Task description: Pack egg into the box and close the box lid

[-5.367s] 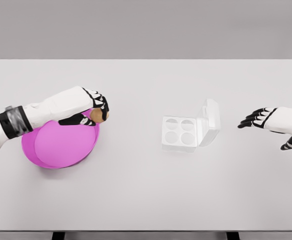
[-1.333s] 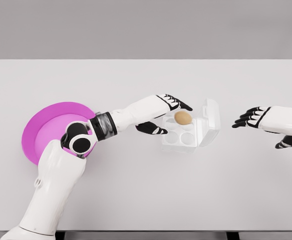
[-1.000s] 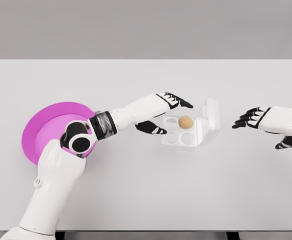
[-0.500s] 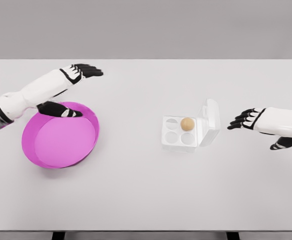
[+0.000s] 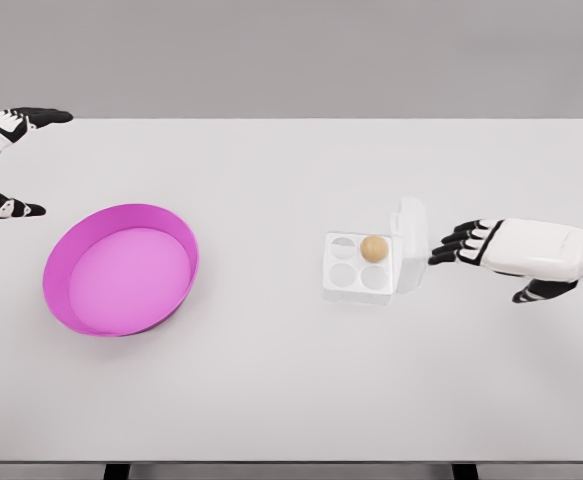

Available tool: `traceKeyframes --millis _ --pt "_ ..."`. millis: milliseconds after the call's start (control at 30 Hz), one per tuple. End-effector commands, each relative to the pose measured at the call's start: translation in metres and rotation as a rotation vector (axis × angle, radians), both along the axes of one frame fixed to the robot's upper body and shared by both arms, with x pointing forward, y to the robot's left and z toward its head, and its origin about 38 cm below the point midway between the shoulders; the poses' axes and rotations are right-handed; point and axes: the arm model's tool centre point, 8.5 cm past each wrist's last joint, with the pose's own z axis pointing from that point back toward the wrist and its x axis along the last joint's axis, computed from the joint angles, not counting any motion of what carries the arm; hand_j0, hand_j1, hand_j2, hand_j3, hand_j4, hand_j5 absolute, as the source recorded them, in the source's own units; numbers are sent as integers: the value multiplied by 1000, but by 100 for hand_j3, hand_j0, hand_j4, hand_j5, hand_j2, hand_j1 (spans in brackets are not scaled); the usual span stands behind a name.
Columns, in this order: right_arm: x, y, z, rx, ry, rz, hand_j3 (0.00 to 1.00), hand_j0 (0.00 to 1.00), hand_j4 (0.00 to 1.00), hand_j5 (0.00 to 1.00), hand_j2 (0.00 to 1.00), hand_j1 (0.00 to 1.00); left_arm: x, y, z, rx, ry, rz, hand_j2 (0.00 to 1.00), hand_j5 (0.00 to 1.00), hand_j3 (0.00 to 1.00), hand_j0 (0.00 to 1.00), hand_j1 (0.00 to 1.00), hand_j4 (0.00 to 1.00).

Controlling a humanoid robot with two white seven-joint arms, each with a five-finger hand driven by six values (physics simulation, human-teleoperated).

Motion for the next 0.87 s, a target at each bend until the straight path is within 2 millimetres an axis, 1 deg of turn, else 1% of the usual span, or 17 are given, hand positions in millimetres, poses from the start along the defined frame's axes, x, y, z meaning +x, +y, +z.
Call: traceKeyframes --millis 0,100,200,367,567,633,667,700,733,833 --pt "-2 9 1 21 -4 20 100 100 100 100 100 100 0 1 1 -6 0 2 100 100 100 100 100 100" --pt "-1 11 1 29 -5 22 100 100 100 100 100 100 0 1 1 -6 0 1 100 100 100 100 100 100" --pt "1 25 -3 81 -12 39 100 100 100 100 100 100 0 0 0 -6 3 -1 100 100 100 100 100 100" --pt "2 33 -7 103 -7 51 100 100 100 100 100 100 0 -1 0 -6 2 -2 100 100 100 100 100 100" --pt "2 33 -6 101 -9 50 100 100 100 100 100 100 0 -2 0 -7 1 -6 100 100 100 100 100 100" --pt "6 23 1 99 -22 25 100 100 100 100 100 100 0 -2 0 -8 1 -6 100 100 100 100 100 100" --pt "17 -6 5 89 -29 -63 100 100 100 100 100 100 0 -2 0 -8 1 -6 100 100 100 100 100 100" --pt "22 -23 6 84 -31 -118 100 100 100 100 100 100 0 -3 0 -8 -1 -6 100 100 100 100 100 100" --pt "23 -26 6 85 -28 -127 100 100 100 100 100 100 0 -2 0 -8 1 -6 100 100 100 100 100 100" --pt "22 -25 7 100 -23 -124 100 100 100 100 100 100 0 -3 -1 -8 2 -7 100 100 100 100 100 100"
